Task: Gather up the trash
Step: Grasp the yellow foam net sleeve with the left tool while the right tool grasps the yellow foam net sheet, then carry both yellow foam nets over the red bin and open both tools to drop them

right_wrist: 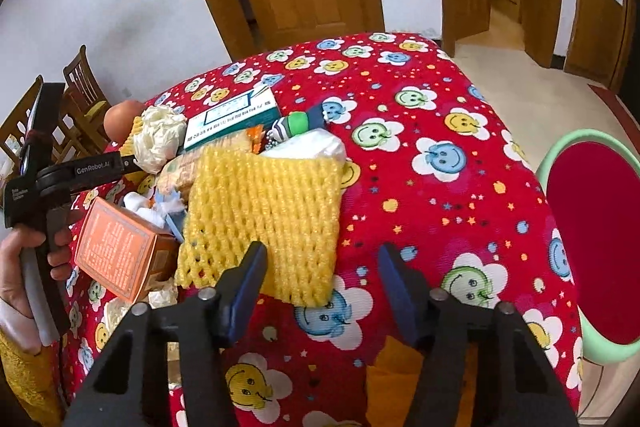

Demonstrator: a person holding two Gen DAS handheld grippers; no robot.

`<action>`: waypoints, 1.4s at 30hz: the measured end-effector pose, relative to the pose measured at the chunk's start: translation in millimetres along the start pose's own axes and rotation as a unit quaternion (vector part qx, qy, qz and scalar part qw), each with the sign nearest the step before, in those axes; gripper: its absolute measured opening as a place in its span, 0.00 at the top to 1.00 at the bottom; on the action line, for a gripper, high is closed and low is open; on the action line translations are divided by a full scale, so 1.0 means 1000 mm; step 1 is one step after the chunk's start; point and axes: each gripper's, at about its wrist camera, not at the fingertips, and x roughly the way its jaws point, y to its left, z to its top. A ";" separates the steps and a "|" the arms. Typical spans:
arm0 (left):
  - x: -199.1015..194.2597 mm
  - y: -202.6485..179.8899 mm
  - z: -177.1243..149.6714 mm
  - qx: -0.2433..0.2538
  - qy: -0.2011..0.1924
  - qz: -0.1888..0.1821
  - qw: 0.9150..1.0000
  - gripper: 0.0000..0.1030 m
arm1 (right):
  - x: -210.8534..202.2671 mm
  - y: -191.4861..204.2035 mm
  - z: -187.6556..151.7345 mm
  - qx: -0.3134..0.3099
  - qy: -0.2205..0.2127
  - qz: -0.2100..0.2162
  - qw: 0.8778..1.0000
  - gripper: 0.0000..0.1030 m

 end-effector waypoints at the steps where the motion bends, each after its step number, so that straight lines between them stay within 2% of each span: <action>1: -0.001 -0.003 -0.002 0.002 -0.002 -0.001 1.000 0.66 | 0.000 0.001 0.000 -0.002 -0.001 0.000 1.000 0.45; 6: -0.007 -0.012 -0.011 0.003 -0.014 -0.015 1.000 0.87 | -0.001 0.006 -0.003 -0.010 -0.002 0.018 1.000 0.67; 9: -0.012 -0.015 -0.015 0.004 -0.018 -0.017 1.000 0.89 | -0.005 0.010 -0.004 -0.015 -0.007 0.024 1.000 0.80; 12: -0.023 -0.015 -0.023 0.000 -0.025 -0.021 0.999 0.90 | -0.010 0.011 -0.004 -0.017 -0.015 0.028 0.999 0.85; 21: -0.064 -0.010 -0.036 -0.023 -0.054 -0.037 0.998 0.90 | -0.038 0.006 -0.006 -0.012 -0.054 0.030 0.998 0.87; 26: -0.084 -0.015 -0.042 -0.020 -0.066 -0.051 0.996 0.90 | -0.054 0.002 -0.007 -0.007 -0.076 0.025 0.997 0.87; 42: -0.141 -0.065 -0.062 0.015 -0.101 -0.096 0.990 0.90 | -0.115 -0.031 -0.014 0.027 -0.144 0.002 0.989 0.87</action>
